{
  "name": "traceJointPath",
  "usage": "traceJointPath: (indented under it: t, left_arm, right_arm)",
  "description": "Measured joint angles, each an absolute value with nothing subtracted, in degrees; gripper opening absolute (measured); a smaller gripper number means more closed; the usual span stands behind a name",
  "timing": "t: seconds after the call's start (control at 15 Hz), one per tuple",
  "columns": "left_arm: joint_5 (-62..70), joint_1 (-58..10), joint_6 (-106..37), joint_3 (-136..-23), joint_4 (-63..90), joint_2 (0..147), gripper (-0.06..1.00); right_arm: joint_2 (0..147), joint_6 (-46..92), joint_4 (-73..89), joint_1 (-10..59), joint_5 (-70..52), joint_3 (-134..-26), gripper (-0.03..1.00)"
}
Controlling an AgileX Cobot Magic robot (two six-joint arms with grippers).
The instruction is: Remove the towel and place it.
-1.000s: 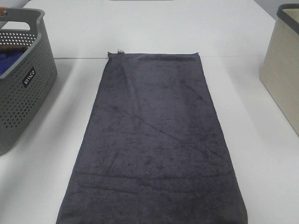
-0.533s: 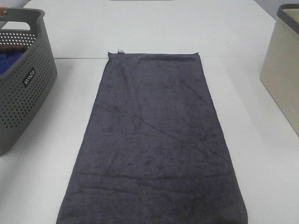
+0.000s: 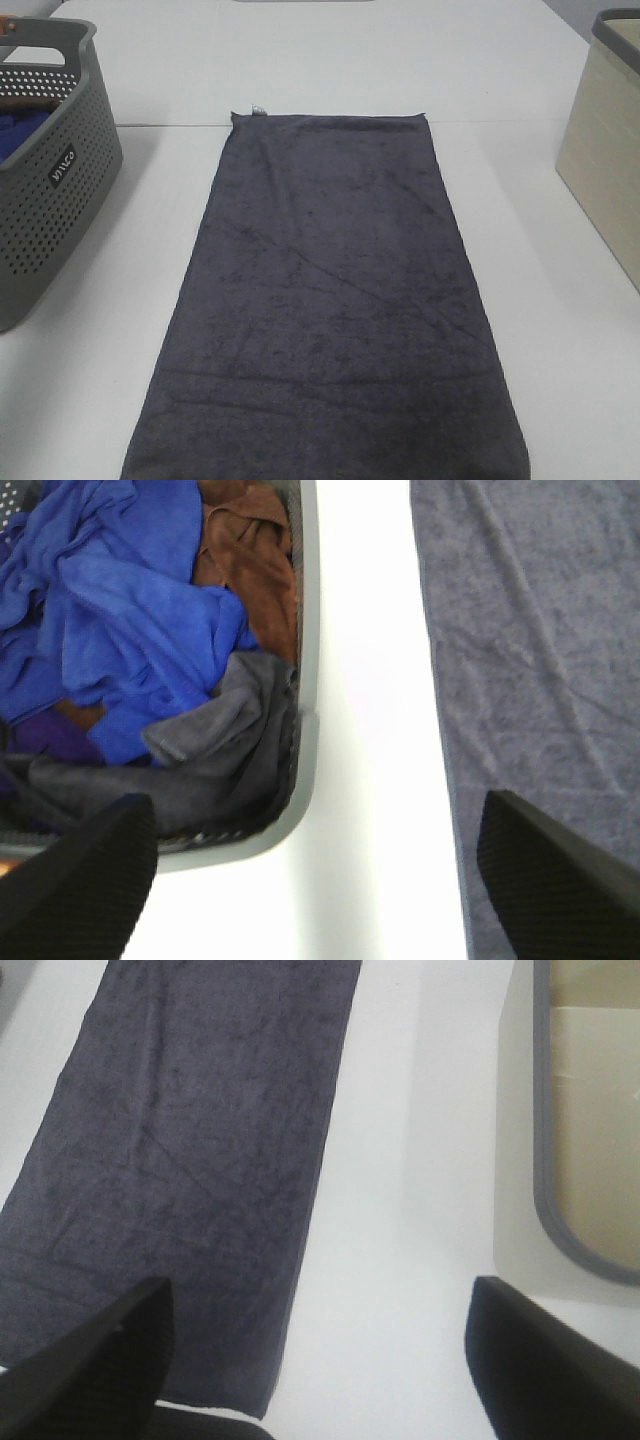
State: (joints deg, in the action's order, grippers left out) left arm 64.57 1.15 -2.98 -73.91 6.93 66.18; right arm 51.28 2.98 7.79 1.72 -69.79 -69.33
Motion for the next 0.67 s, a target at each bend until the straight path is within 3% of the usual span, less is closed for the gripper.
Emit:
traceJointPath:
  t: [0.33, 0.67]
  left_arm:
    - [64.17, 1.15, -2.92, -53.23, -0.97, 35.87, 0.82]
    - [67.9, 1.15, -2.92, -44.98, -1.49, 14.67, 0.82]
  right_arm:
    - [21.08, 2.64, 4.41, 1.72, -69.9, -48.7, 0.77]
    - [4.76, 4.24, 4.47, 1.72, -69.9, -40.85, 0.77]
